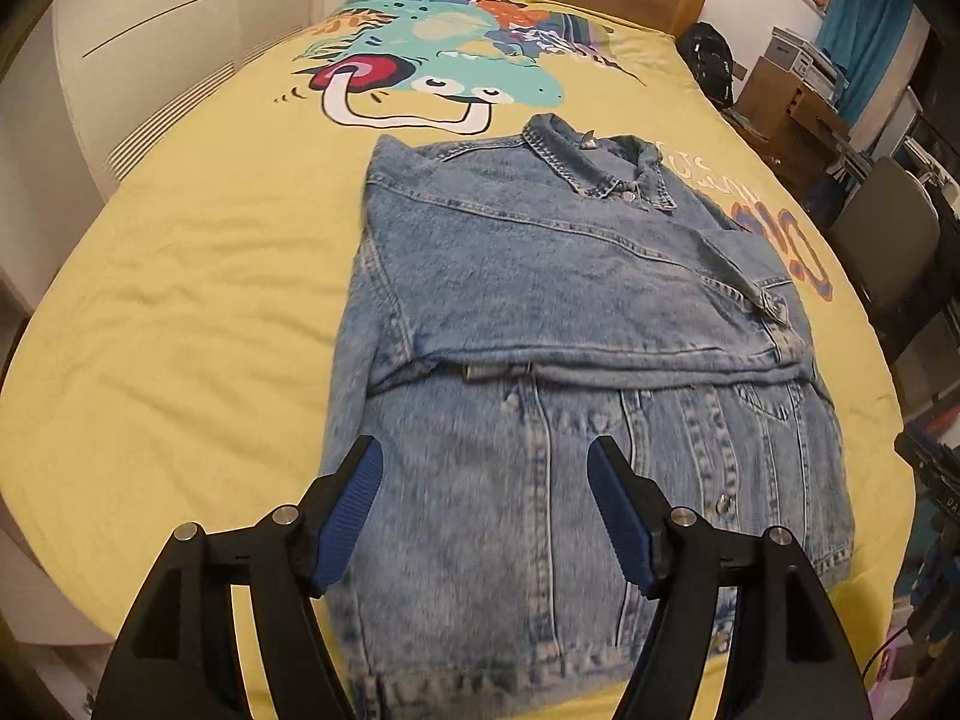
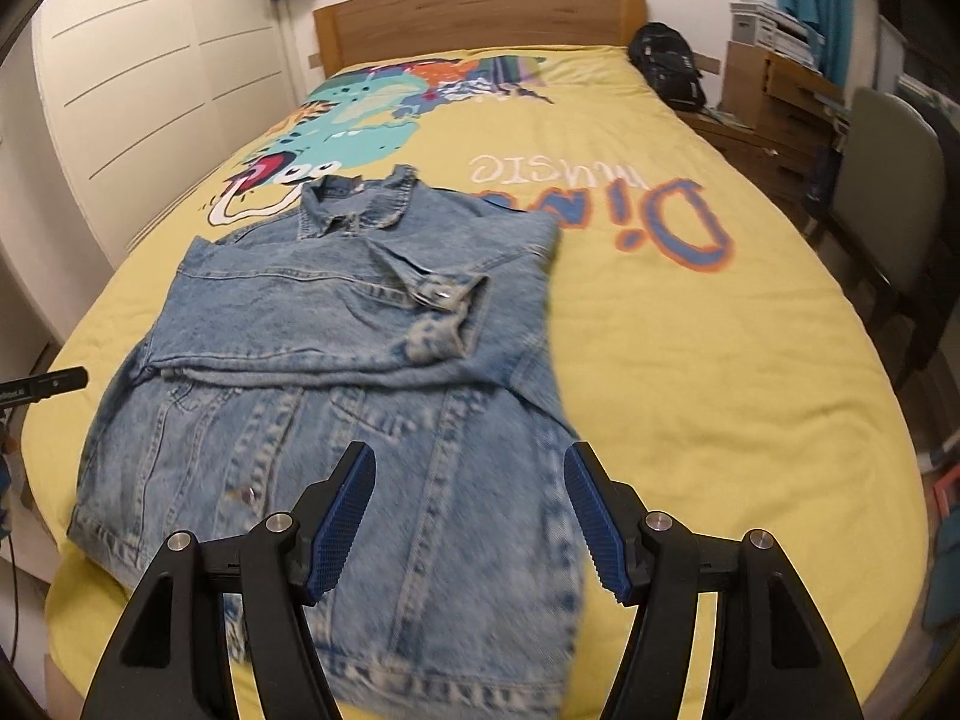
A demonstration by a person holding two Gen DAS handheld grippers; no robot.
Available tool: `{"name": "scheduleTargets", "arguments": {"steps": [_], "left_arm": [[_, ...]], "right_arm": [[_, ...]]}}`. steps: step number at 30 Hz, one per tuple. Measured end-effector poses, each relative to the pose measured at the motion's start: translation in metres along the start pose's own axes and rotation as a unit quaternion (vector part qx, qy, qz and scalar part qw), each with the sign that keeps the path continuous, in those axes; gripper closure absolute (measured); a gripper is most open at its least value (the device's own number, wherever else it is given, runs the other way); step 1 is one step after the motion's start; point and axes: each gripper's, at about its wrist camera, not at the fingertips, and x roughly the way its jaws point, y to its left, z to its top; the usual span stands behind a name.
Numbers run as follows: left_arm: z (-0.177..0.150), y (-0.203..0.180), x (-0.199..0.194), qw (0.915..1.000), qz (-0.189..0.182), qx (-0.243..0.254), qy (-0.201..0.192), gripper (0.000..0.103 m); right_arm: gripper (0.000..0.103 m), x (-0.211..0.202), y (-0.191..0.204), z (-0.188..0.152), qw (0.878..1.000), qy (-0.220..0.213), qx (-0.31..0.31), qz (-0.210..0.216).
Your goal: Fold large clothes
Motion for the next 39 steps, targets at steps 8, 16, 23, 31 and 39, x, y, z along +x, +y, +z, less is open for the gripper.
{"name": "scheduleTargets", "arguments": {"steps": [8, 16, 23, 31, 39], "left_arm": [[-0.033, 0.016, -0.014, 0.9997, 0.007, -0.018, 0.014, 0.029], [-0.074, 0.034, -0.009, 0.9978, 0.004, -0.047, 0.047, 0.029], [-0.098, 0.047, -0.003, 0.9955, 0.002, -0.067, 0.067, 0.028], [-0.108, 0.069, -0.002, 0.9907, -0.015, -0.118, 0.066, 0.028], [-0.104, 0.076, 0.005, 0.9886, -0.028, -0.129, 0.071, 0.028]], "right_arm": [[0.034, -0.023, -0.035, -0.041, 0.999, 0.008, 0.033, -0.014], [0.032, -0.022, -0.070, -0.093, 0.996, 0.048, 0.069, -0.015], [0.031, -0.016, -0.094, -0.123, 0.992, 0.076, 0.096, -0.011], [0.031, -0.002, -0.090, -0.130, 0.989, 0.094, 0.108, 0.031], [0.031, 0.023, -0.072, -0.126, 0.985, 0.118, 0.107, 0.067]]}}
